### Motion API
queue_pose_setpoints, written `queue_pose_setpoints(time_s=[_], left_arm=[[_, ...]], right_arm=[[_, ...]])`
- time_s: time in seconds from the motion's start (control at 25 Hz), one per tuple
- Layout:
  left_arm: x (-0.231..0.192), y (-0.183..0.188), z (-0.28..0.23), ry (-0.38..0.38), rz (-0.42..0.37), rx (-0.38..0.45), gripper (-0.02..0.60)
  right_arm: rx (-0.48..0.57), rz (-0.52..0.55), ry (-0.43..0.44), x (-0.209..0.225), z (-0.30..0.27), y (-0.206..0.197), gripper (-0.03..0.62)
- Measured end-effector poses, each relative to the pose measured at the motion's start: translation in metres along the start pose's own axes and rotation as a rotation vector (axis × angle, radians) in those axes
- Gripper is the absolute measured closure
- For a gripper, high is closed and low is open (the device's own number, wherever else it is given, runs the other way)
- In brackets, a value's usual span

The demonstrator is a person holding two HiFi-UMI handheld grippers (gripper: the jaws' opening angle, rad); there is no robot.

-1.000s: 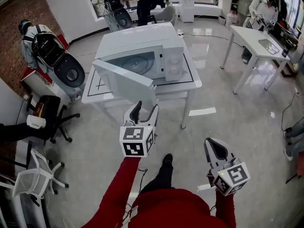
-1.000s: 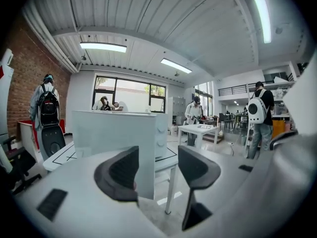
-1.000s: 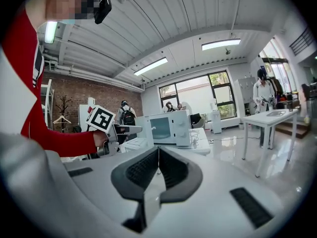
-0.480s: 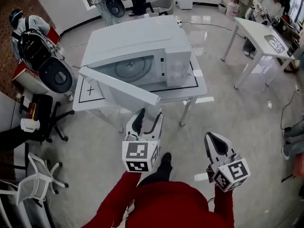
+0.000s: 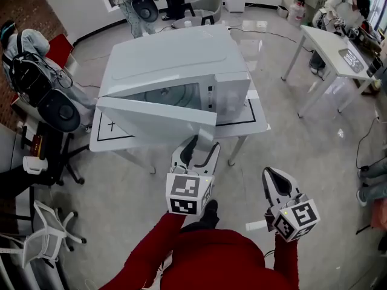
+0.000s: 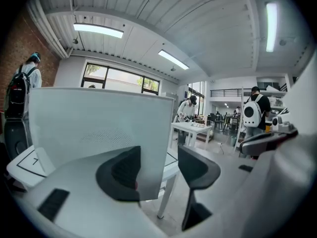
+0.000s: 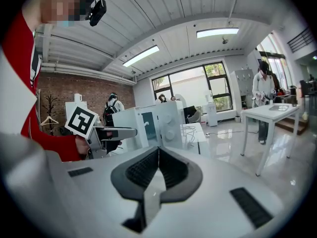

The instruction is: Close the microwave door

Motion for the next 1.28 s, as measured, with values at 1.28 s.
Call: queue_pose_setpoints(time_s=[1.28], left_arm=[[-0.044, 0.035, -0.063, 0.086, 0.039, 0.056, 0.558]], right_arm=[[0.022, 0.095, 0.132, -0.002, -0.099, 0.05, 0.58]])
Point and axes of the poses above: the fingertips, and each gripper's own axes: z backward along the fingers, x to its right, y out of its top, the point moved 9 cm from there along z, backward along the fingers, and after that the axes turned 4 degrees about -x, right-handed, at the moved point
